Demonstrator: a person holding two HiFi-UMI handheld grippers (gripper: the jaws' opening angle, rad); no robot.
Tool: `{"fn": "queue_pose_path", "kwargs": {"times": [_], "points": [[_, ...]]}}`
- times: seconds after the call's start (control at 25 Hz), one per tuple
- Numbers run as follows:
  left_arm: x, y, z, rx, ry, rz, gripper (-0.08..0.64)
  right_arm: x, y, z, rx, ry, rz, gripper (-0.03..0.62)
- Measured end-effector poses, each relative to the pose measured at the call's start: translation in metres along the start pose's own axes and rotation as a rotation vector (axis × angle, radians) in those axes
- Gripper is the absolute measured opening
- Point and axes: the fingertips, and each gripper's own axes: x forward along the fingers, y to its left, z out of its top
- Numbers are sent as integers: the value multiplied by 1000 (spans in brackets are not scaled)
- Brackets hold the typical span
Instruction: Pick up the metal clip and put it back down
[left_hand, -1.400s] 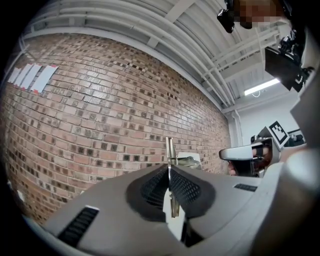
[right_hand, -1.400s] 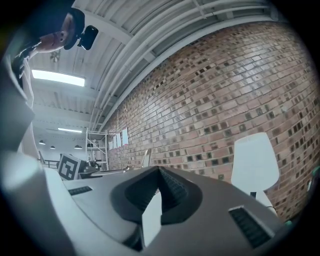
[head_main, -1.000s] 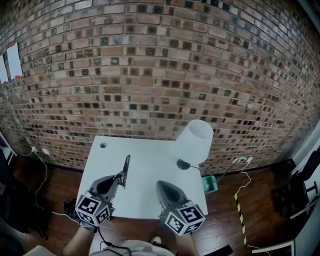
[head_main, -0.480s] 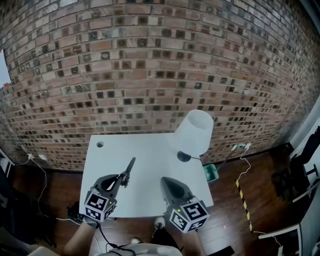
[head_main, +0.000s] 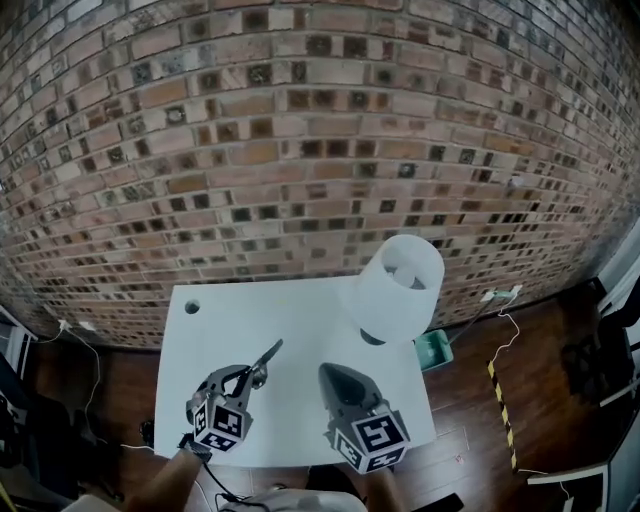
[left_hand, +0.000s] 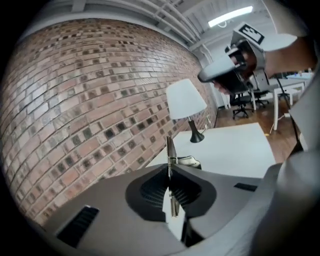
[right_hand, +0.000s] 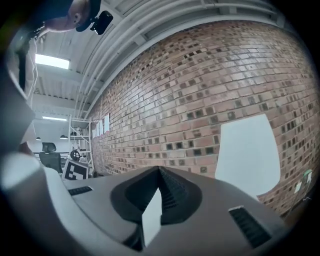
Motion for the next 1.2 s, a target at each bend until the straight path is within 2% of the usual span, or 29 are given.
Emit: {"fn": "queue_pose_path", "kwargs": {"times": [0.08, 0.24, 0.44, 0.64, 0.72, 0.92, 1.08, 1.2], "points": [[23, -5, -9, 62, 45, -17, 26, 12, -11, -4, 5, 8, 0, -3], [65, -21, -34, 107, 143, -88, 26, 28, -29, -18, 18, 32, 4, -3], [96, -37, -56, 322, 219, -129, 26, 41, -43, -37, 50, 64, 1, -3], [105, -54, -65, 551, 228, -145, 26, 52, -49, -40, 59, 55, -4, -4], [105, -62, -66, 620, 238, -157, 26, 55, -49, -40, 64, 44, 1, -4], [101, -86, -78, 705, 274, -248, 26, 56, -45, -49, 75, 67, 15, -3], [104, -87, -80, 743, 264, -236, 28, 56, -46, -52, 75, 68, 13, -3], [104, -88, -80, 735, 265, -228, 28, 52, -45, -55, 69, 76, 2, -3]]}}
